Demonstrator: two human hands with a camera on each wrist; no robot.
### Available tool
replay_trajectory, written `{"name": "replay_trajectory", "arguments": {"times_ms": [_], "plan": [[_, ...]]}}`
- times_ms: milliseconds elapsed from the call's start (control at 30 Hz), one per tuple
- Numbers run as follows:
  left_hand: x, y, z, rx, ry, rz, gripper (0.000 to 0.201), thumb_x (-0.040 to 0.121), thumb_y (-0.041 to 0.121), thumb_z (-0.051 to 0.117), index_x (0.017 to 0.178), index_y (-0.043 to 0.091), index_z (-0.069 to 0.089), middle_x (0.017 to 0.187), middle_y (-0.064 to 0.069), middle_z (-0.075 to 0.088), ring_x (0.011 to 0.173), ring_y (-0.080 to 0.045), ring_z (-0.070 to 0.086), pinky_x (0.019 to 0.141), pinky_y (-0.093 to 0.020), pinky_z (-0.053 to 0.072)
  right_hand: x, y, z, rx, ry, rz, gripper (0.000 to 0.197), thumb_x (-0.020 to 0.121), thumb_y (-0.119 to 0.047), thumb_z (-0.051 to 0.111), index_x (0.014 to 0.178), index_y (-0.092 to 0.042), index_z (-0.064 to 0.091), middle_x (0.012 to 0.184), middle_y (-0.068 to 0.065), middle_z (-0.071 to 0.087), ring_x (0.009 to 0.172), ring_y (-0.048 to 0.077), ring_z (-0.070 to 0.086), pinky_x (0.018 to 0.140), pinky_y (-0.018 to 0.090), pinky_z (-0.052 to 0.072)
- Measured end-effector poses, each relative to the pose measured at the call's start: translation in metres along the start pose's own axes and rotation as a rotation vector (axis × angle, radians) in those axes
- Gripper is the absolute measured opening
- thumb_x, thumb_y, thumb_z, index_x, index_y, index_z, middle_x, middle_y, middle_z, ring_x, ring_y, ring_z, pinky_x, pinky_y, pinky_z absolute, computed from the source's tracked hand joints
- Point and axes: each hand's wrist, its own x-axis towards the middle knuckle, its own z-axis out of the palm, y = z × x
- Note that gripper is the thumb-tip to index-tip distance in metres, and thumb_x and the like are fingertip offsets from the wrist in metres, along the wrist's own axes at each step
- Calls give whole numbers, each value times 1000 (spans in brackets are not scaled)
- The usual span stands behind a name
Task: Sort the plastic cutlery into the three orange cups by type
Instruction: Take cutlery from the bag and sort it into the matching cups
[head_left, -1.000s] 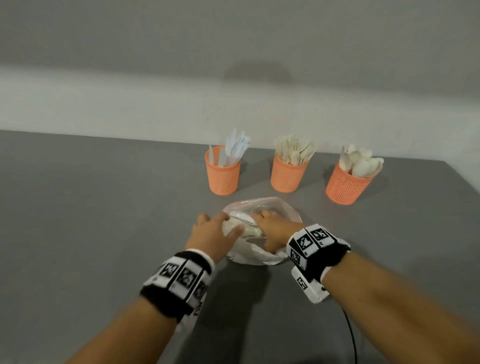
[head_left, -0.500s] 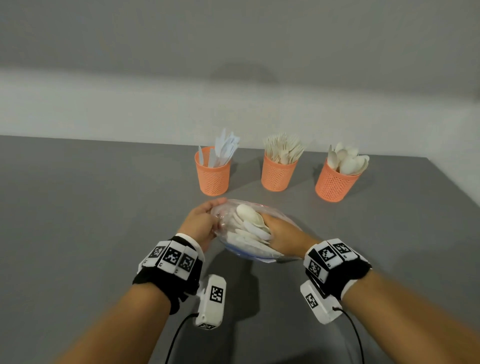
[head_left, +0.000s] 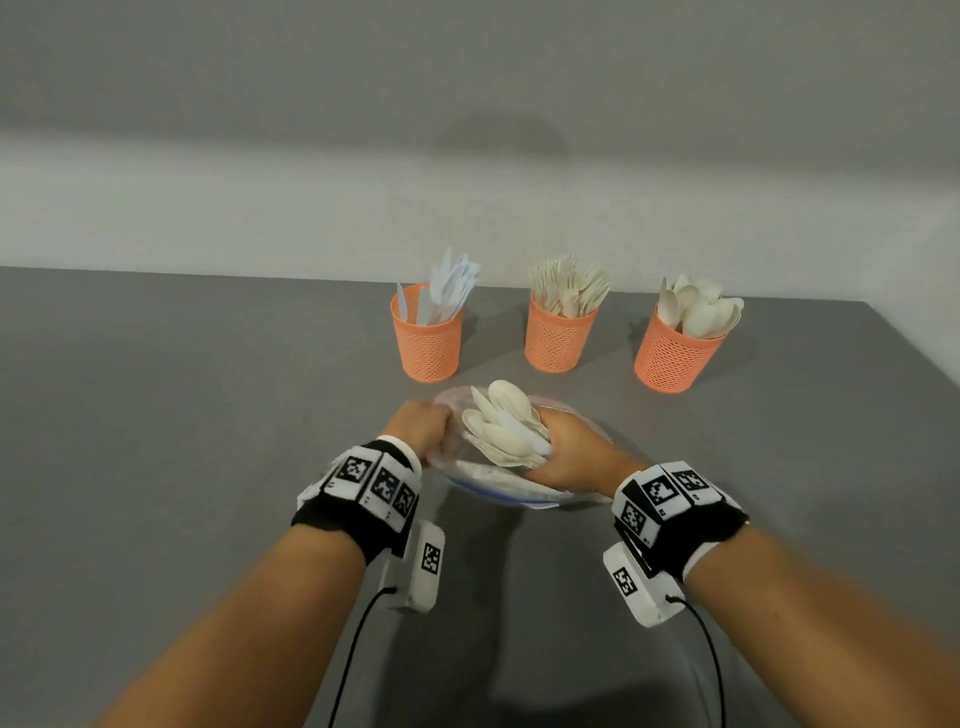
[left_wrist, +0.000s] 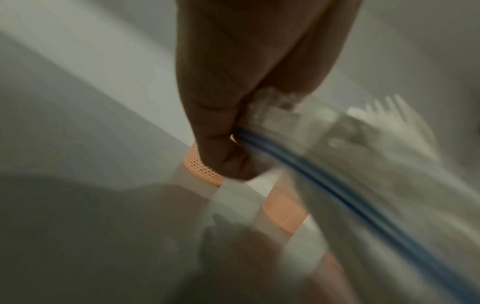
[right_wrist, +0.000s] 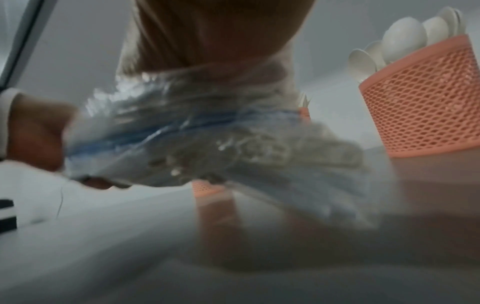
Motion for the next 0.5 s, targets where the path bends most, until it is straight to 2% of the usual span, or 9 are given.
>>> {"name": "replay_trajectory", "arguments": {"times_ms": [33,133,200,267,333,367,433,467,500], "plan": [[-1,3,-1,-157,-9,-23,27,89,1,42,64,6,51,57,-10,52,50,-22,52,65,-35,53,-1,-1,-1,-7,17,10,42,74,-22,72,113,-24,58,106,-5,67,99,13,62,92,35,50],[-3,9,-5,-595,-100,-112,24,93,-3,37,76,1,53,54,-8,55,35,-14,52,43,-23,49,0,-2,-2,65,95,39,38,74,-22,72,109,-28,58,101,-7,69,95,10,64,88,36,53],[-4,10,-5,-741,-174,-145,23,94,-2,36,86,1,57,68,-9,50,42,-13,49,46,-24,45,2,-3,-3,112,130,67,42,72,-19,74,110,-27,59,101,-7,70,94,11,65,88,37,54],[-4,13,-3,-758,-207,-135,25,93,1,37,83,2,60,59,-7,54,42,-12,47,51,-23,43,2,-2,-4,179,151,98,45,70,-14,74,111,-25,59,102,-4,70,96,12,66,88,37,55],[-12,18,-3,-697,-260,-114,27,92,1,37,74,3,56,45,-3,56,36,-12,52,47,-21,47,0,0,-7,263,170,128,44,69,-4,70,109,-21,59,101,-2,70,95,13,66,86,33,55],[-15,19,-2,-645,-286,-99,25,91,1,38,75,2,57,47,-5,58,39,-14,55,47,-20,49,-1,0,-10,284,171,137,44,69,0,69,106,-21,59,97,-3,69,92,13,66,83,28,54],[-20,19,-1,-573,-389,-56,17,86,0,43,93,-2,58,68,-11,64,59,-19,61,59,-24,53,-1,1,-16,321,167,154,43,69,6,69,103,-17,58,88,-6,66,85,11,63,74,20,50],[-20,18,0,-534,-414,-35,24,83,-3,47,105,-5,57,77,-13,64,67,-21,61,64,-27,54,0,1,-18,361,173,167,42,69,7,70,103,-13,59,87,-5,65,85,13,62,73,21,49],[-16,17,1,-488,-380,-16,31,82,-7,49,112,-6,55,79,-13,63,66,-19,61,60,-25,54,0,1,-20,414,183,181,42,68,8,72,104,-9,60,89,-2,66,88,16,63,76,24,50]]}}
